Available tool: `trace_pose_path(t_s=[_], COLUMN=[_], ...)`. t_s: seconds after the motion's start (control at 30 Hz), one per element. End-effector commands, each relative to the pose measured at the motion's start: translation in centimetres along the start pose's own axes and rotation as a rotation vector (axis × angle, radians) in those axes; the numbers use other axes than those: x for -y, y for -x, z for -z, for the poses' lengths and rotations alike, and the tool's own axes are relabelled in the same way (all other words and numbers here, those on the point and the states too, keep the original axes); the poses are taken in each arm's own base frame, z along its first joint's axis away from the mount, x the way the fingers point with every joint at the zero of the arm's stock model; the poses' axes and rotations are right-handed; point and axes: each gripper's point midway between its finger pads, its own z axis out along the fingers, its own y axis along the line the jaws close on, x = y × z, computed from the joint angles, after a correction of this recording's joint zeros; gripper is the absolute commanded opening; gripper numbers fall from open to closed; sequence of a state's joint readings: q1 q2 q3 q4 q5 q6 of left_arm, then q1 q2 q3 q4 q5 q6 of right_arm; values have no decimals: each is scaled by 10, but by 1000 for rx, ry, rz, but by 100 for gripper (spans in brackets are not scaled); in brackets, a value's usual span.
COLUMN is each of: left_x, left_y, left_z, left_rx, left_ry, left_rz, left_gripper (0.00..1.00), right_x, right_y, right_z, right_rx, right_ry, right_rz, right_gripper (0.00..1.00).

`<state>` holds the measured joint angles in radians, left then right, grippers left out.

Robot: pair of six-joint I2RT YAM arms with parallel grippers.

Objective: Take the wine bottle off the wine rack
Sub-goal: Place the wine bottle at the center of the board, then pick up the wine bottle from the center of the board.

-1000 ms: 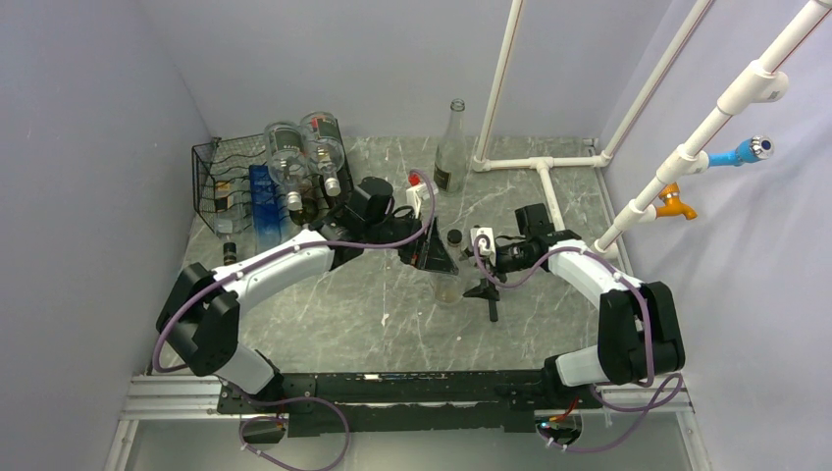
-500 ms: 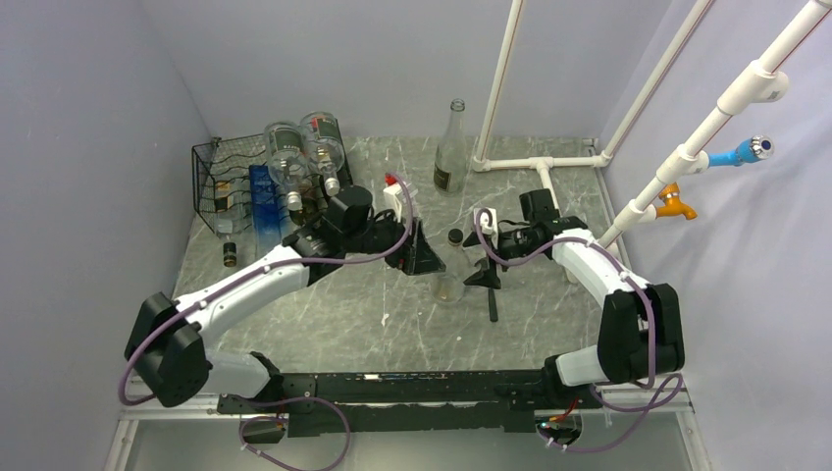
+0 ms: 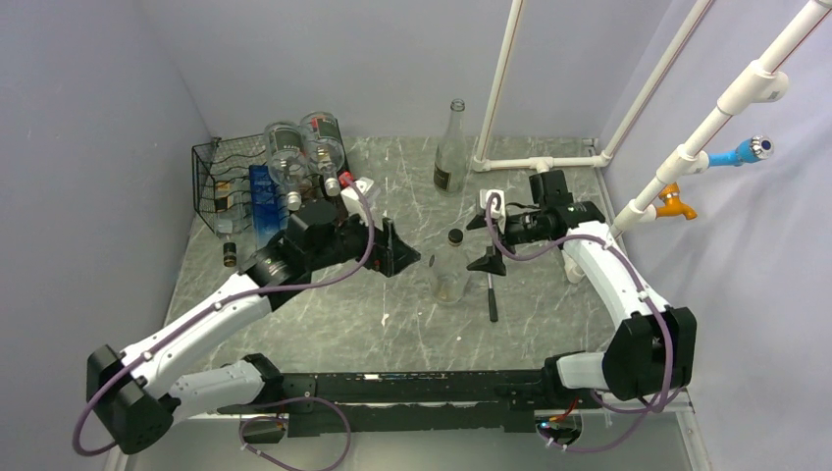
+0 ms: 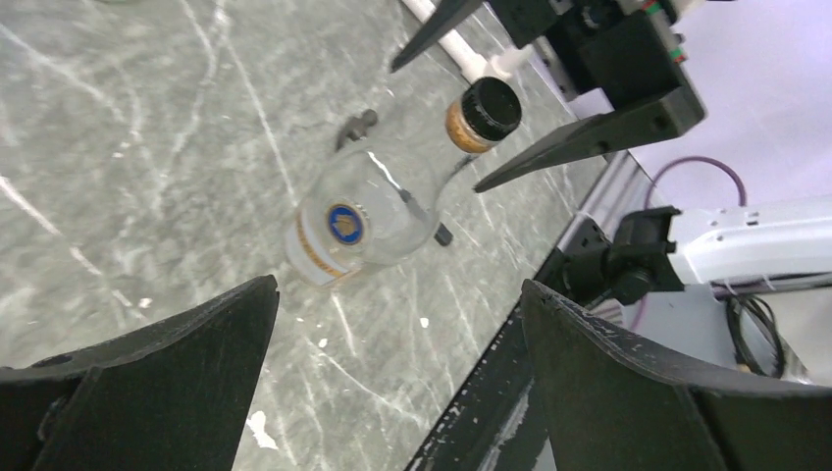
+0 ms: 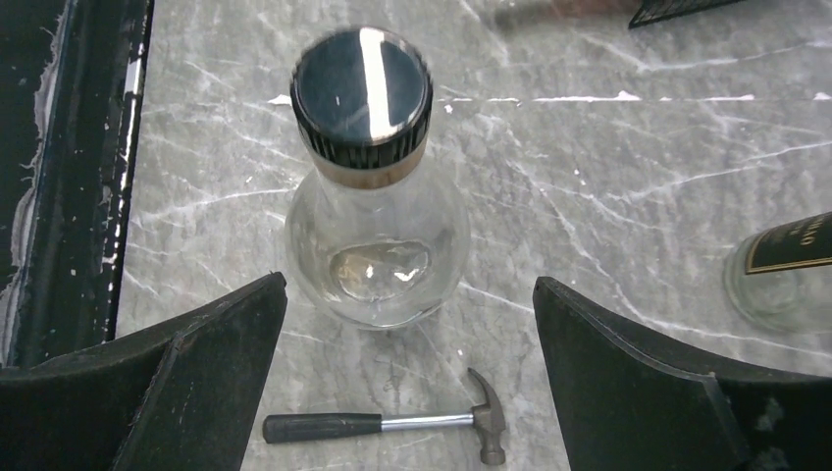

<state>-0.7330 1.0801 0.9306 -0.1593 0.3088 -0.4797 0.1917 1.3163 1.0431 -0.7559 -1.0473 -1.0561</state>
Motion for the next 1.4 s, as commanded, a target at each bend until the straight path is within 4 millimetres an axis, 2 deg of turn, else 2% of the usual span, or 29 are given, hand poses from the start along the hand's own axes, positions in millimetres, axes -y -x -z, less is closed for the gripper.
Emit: trace_pose_path(t_s=[0.0, 0.17, 0.33, 0.47, 0.73, 1.17, 1.27, 1.37], left_x=[-20, -32, -42, -49, -50, -55, -56, -58], left_y=[21, 27, 26, 25, 21, 19, 19, 18], left_z=[23, 45, 61, 73, 83, 89, 90, 91], left_rx=[115, 187, 213, 238, 271, 279, 281, 282], left_ry=[142, 222, 282, 326, 330, 355, 363, 369], left_rz=[-66, -82, -90, -97, -105, -119, -124, -126], left_gripper=[100, 100, 100, 100, 99, 99, 100, 100], right_x=[-6, -6, -8, -6, -5, 1, 3, 3], right_y=[29, 48, 62, 67, 69, 68, 69, 71], right_z=[12, 14, 5, -2, -15, -22, -22, -23], right_rx=[-3, -6, -7, -19, -44, -63, -60, -53], right_ry=[25, 32, 44, 47, 65, 50, 48, 54], right_rz=[28, 53, 72, 66, 58, 39, 34, 27], right_gripper=[100, 100, 100, 100, 97, 74, 64, 49])
